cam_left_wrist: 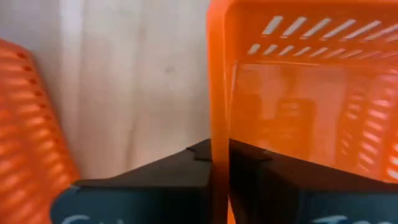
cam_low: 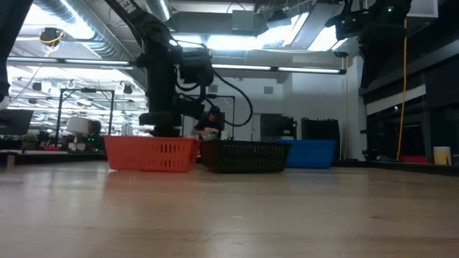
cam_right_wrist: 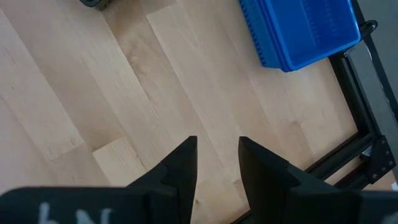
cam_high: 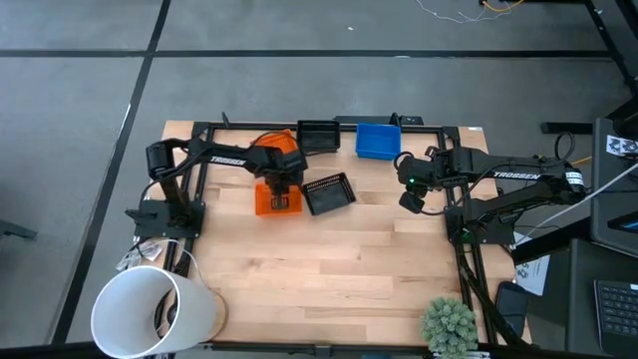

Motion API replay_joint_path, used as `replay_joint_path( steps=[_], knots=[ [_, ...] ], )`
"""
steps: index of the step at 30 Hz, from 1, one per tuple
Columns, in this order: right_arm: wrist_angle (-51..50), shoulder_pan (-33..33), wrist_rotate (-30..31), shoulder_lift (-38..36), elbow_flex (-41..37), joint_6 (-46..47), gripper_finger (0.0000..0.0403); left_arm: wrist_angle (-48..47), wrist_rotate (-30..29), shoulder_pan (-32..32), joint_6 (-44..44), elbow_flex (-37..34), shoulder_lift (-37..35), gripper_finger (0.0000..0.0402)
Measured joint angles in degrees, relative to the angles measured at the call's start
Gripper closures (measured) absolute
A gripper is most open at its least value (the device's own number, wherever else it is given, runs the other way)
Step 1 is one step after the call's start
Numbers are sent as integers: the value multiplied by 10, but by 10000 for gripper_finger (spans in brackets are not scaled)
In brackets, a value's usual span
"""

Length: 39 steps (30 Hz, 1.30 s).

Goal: Stack baskets by color
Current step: Stack the orange basket on top of the other orange baskets

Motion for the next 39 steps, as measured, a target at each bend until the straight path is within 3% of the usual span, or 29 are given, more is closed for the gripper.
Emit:
replay_joint_path(
  steps=[7, 11, 14, 17, 20, 26, 39],
  knots=[
    [0, 0, 1, 0, 0, -2, 286, -94, -14, -39, -49, 65, -46, 401],
    [0, 0, 1, 0, 0, -2, 286, -160, -86, -35, -23, 147, -56, 401],
    [0, 0, 1, 0, 0, -2, 286, -177, -136, -4, 24, 216, -56, 401],
    [0, 0, 1, 0, 0, -2, 286, -158, -118, 51, 76, 265, -56, 401],
    [0, 0, 1, 0, 0, -2, 286, -158, -100, 115, 74, 298, -56, 401],
    [0, 0, 1, 0, 0, -12, 286, -226, -84, 201, 28, 296, -56, 401],
    [1, 0, 1, 0, 0, -17, 286, -204, -78, 204, 78, 280, 33, 401]
  ],
)
